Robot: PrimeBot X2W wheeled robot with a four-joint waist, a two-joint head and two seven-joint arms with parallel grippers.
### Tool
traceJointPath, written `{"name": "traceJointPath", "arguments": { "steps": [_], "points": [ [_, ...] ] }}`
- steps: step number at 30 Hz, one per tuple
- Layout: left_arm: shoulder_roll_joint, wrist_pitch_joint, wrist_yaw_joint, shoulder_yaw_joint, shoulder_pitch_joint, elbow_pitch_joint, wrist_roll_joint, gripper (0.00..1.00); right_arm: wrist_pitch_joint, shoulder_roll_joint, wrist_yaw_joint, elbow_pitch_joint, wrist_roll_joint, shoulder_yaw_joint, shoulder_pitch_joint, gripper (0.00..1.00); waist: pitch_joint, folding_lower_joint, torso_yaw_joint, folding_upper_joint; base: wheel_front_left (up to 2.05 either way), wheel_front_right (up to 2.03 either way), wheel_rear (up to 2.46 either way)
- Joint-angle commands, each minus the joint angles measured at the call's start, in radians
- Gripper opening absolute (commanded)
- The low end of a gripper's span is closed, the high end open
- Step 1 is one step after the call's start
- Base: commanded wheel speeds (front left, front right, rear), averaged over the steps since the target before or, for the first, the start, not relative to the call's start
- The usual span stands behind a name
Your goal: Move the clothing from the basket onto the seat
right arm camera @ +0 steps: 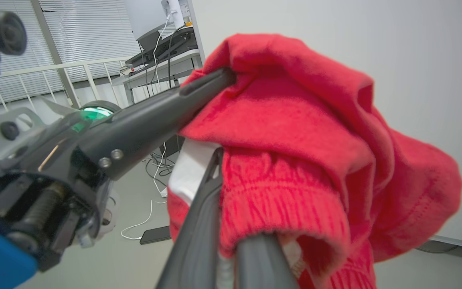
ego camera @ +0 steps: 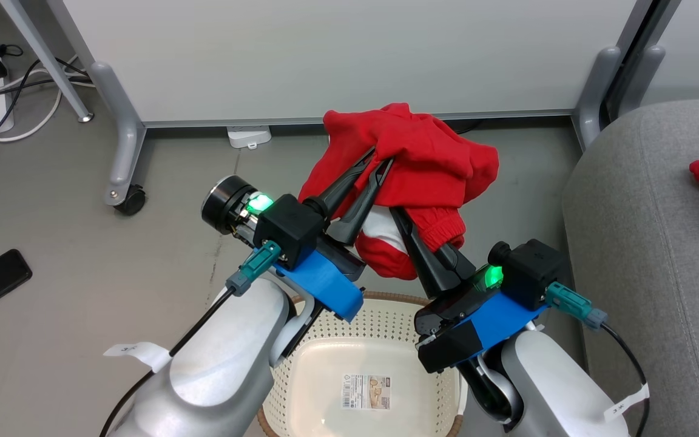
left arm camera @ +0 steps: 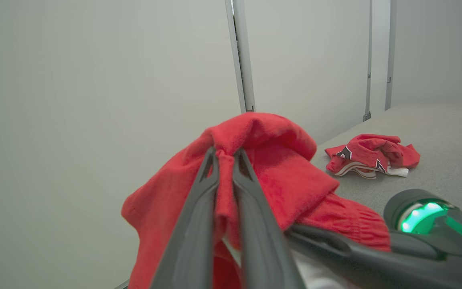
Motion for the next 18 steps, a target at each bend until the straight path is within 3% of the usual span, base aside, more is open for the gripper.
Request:
{"name": "traceJointPath", "arguments": {
  "steps": [1,9,11,12,18],
  "points": [
    [0.000,-0.005,-0.006,0.007,0.004,0.001,0.005,0.00,0.000,-0.002,0.000,0.000,-0.008,-0.002,-0.009,0.00,0.000,-0.0001,0.000,0.0000,0.00,0.00,0.00],
    [-0.003,-0.005,-0.006,0.015,0.005,0.000,0.009,0.00,0.000,-0.002,0.000,-0.002,-0.013,-0.006,-0.008,0.00,-0.001,-0.0001,0.002,0.0000,0.00,0.00,0.00],
    [-0.005,-0.005,-0.006,0.021,0.009,-0.001,0.012,0.60,0.000,-0.002,0.000,-0.002,-0.013,-0.008,-0.007,0.00,-0.002,-0.0001,0.002,0.0000,0.00,0.00,0.00],
    [-0.005,-0.005,-0.005,0.023,0.009,0.001,0.016,1.00,0.000,-0.002,0.000,-0.002,-0.013,-0.009,-0.007,0.00,-0.003,-0.0001,0.002,0.0000,0.00,0.00,0.00],
    [-0.009,-0.005,-0.006,0.039,0.014,-0.012,0.033,1.00,-0.001,-0.002,0.000,-0.006,-0.017,-0.011,-0.007,0.00,-0.005,-0.0001,0.001,0.0000,0.00,0.00,0.00]
  ]
}}
